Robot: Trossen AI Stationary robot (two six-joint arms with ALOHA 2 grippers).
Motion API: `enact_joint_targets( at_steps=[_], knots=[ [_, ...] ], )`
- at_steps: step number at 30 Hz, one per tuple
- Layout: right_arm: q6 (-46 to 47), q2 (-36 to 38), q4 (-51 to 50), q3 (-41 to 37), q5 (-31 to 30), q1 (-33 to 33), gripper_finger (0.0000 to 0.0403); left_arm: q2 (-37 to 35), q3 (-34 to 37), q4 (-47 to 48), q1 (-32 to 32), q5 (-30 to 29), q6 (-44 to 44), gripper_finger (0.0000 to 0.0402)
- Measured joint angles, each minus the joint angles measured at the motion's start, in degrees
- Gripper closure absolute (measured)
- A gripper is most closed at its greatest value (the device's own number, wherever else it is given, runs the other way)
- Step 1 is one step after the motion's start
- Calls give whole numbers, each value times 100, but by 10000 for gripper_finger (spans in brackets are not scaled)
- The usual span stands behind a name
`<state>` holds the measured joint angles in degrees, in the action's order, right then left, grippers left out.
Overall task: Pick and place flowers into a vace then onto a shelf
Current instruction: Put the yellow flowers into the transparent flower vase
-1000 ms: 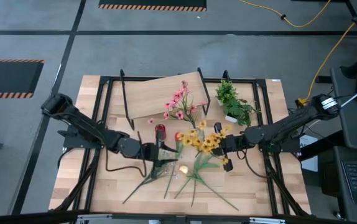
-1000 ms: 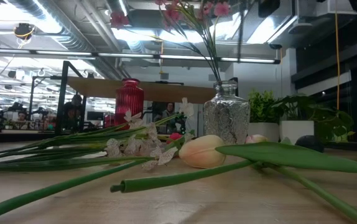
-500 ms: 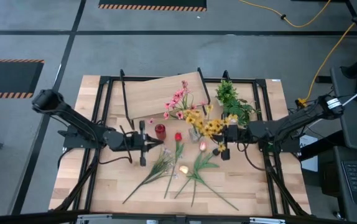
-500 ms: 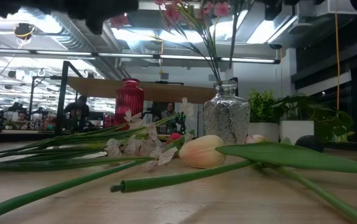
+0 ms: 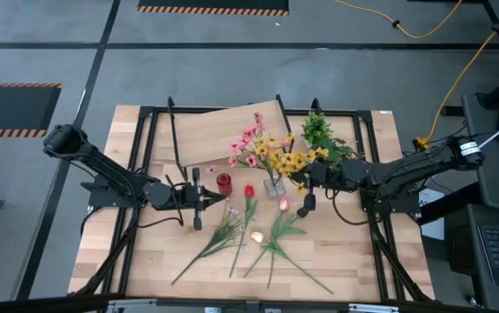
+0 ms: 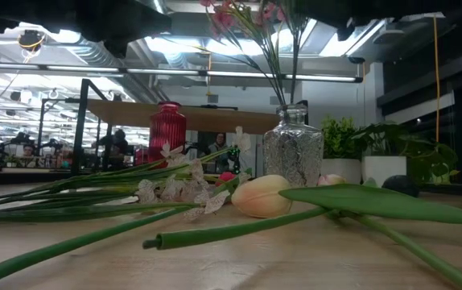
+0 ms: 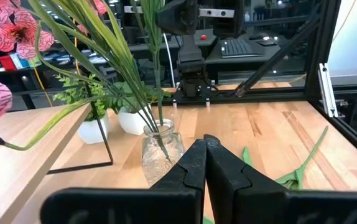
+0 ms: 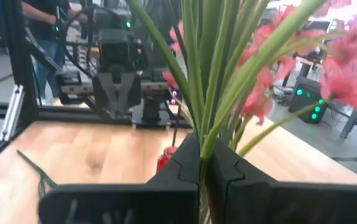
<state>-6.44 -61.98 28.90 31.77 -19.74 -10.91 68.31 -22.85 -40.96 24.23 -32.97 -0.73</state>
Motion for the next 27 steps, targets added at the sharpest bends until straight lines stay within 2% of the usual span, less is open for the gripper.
enact_joint_targets(
  at_steps=[8, 16, 21, 27],
  knots=[
    [176, 0, -38, -187, 231, 256, 402, 0, 0, 0, 0, 0, 0, 398],
    [392, -91, 1100, -878, 361, 489, 402, 2, 0, 0, 0, -43, 0, 399],
    [571, -145, 1053, -920, 716, 551, 402, 2, 0, -1, 0, -54, -2, 396],
    [640, -567, 1180, -920, 746, 550, 399, 4, 0, -1, -2, -57, -2, 399]
  ],
)
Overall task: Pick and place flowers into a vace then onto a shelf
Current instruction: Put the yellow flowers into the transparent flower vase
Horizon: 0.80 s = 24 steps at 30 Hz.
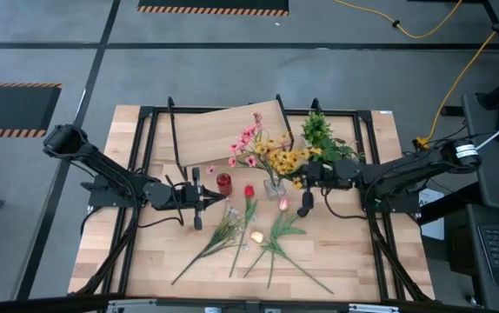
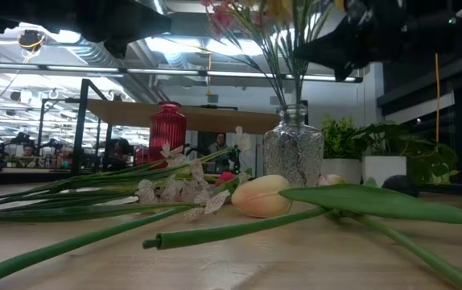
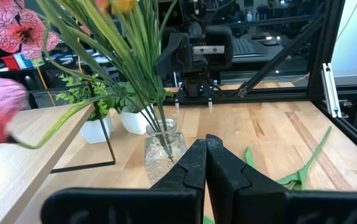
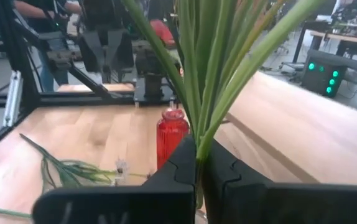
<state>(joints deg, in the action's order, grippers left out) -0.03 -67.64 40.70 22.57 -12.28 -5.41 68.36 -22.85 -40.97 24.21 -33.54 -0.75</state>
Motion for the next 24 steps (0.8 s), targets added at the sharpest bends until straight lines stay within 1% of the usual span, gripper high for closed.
enact_joint_targets(
  at_steps=[4, 6, 20, 22, 24],
  knots=[
    [-64, -389, 532, 2, -4, 10, 397, 0, 0, 0, 0, -2, 0, 398],
    [-142, -512, 574, 2, -2, 47, 396, 0, 0, 0, 0, -2, 0, 396],
    [99, -561, 245, 5, -11, 118, 391, 2, 0, 46, 0, 4, 0, 396],
    [103, -561, 118, 7, -11, 118, 382, 2, 0, 46, 0, 4, 0, 398],
    [100, -561, 43, 7, -11, 118, 364, 2, 0, 46, 0, 4, 0, 399]
  ],
)
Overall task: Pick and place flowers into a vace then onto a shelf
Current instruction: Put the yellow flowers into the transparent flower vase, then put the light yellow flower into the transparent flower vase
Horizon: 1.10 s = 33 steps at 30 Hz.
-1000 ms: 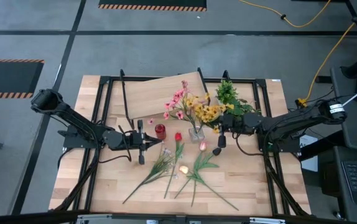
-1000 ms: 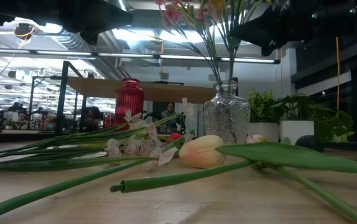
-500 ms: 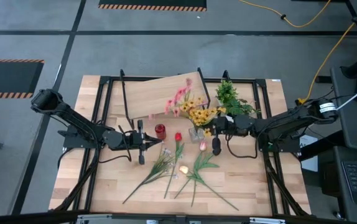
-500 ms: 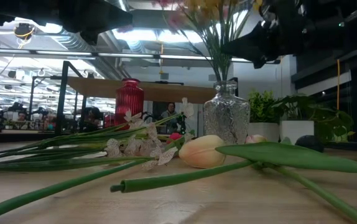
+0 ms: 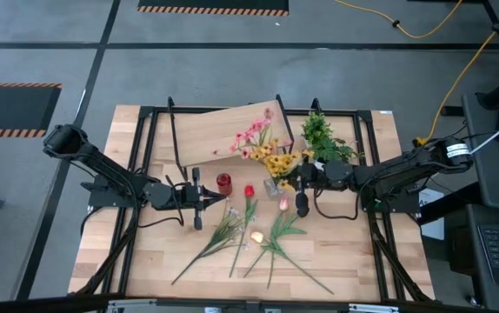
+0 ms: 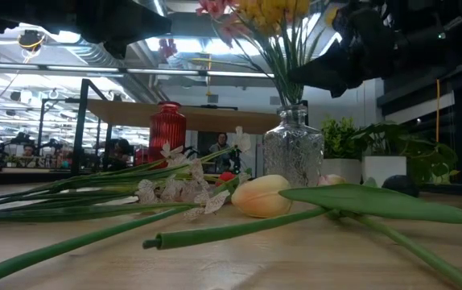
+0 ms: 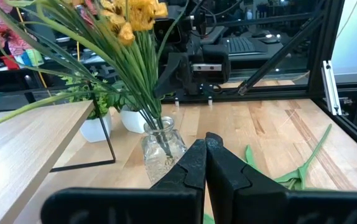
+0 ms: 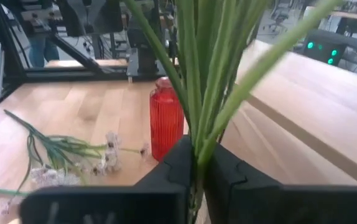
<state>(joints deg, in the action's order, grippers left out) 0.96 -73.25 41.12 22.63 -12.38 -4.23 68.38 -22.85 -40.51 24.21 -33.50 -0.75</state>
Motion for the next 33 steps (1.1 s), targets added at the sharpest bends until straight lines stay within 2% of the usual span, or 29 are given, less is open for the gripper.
enact_joint_targets(
  at_steps=[8, 13, 20, 25, 33],
  knots=[
    [-155, 12, -7, 0, -4, 0, 265, 0, 0, 0, 0, 2, 0, 397],
    [-301, 318, -302, 4, -20, 0, 230, 0, 0, 7, 7, 4, 0, 399],
    [-2, 1068, -1399, 4, -39, 0, 219, 0, 0, 58, 7, 9, 0, 398],
    [44, 1590, -2241, 4, -503, -20, 218, 0, 0, 55, 7, 11, 0, 398],
    [519, 2105, -2974, 4, -557, -21, 218, 0, 0, 50, 7, 9, 0, 399]
  ],
)
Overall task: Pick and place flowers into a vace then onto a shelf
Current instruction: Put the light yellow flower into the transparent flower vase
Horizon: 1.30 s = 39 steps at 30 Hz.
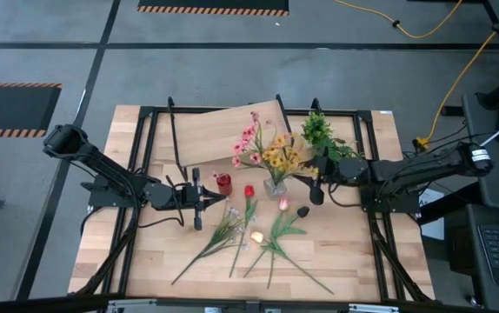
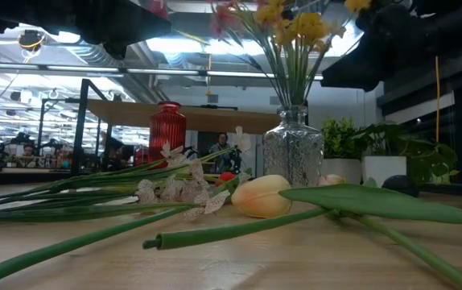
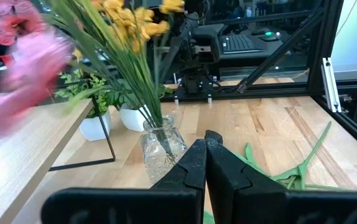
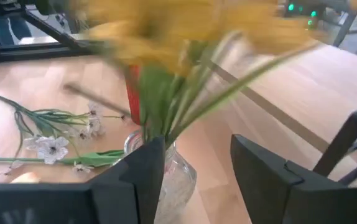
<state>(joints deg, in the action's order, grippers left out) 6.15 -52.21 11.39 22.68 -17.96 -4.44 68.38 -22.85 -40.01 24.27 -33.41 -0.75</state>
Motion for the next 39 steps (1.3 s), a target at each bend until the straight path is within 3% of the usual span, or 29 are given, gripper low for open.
enact_joint_targets(
  at_steps=[5, 11, 16, 22, 29, 39],
  knots=[
    [303, 68, -433, 0, -19, -189, 221, 0, 0, -2, 0, 1, 4, 396],
    [512, 67, -1339, 242, -668, -509, 246, 0, 0, -2, 0, 0, 2, 399],
    [932, 68, -2047, 616, -726, -711, 263, 0, 0, -2, 0, 0, 2, 396],
    [1508, 66, -2783, 813, -1005, -1175, 317, 0, 0, -2, 0, 0, 2, 399],
    [2115, 54, -2914, 813, -1131, -1772, 396, 0, 0, -2, 0, 0, 2, 396],
    [2687, -764, -2501, 1054, -1357, -2606, 400, 0, -2, 168, 0, 123, 323, 396]
  ],
)
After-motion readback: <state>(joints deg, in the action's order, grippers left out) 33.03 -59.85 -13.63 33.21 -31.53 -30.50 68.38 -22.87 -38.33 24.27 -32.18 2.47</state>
